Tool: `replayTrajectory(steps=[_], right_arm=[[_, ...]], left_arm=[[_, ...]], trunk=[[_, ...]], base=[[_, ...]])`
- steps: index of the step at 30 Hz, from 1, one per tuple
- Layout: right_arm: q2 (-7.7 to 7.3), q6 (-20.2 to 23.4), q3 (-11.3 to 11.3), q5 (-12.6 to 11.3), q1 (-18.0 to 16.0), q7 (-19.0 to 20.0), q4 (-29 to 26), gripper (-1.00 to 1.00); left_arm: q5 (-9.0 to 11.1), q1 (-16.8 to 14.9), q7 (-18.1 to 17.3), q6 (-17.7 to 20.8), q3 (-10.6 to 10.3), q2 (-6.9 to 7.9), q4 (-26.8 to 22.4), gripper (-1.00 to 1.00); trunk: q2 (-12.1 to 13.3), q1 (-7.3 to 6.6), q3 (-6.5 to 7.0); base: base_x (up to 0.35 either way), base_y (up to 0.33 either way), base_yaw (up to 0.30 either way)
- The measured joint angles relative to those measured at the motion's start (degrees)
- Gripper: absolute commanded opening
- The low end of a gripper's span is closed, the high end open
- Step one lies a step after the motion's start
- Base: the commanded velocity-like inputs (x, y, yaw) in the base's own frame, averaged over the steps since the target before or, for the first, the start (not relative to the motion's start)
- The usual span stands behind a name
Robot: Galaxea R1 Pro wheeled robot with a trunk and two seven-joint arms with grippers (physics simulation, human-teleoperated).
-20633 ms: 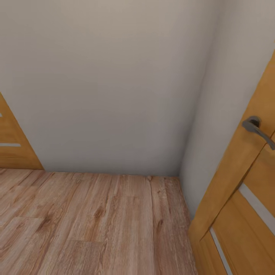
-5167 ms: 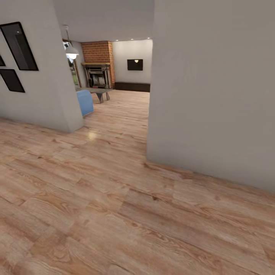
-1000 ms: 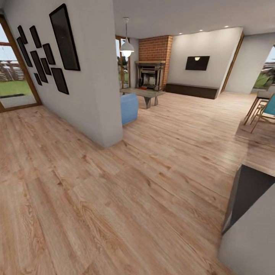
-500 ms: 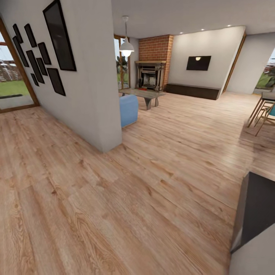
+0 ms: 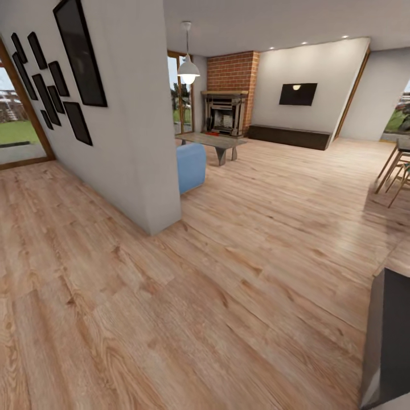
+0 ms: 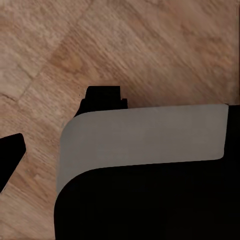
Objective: Move the two storage containers from the living room to the garage. In the garage, place one container on the floor and stack the other container on top of it (either order is fine).
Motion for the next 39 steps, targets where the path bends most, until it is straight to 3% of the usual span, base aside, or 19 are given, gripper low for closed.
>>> replayTrajectory(steps=[12, 39], right_arm=[[-0.01, -0.12, 0.00, -0.01, 0.00, 0.00, -0.02, 1.00], [0.07, -0.05, 0.00, 0.08, 0.01, 0.00, -0.02, 1.00]], left_arm=[[0.00, 0.00, -0.01, -0.04, 0.00, 0.01, 0.00, 1.00], [0.00, -0.01, 0.00, -0.04, 0.00, 0.01, 0.01, 1.00]], trunk=[[0.00, 0.00, 0.00], [0.00, 0.00, 0.00]], base=[[0.324, 0.000, -0.021], [0.324, 0.000, -0.211]])
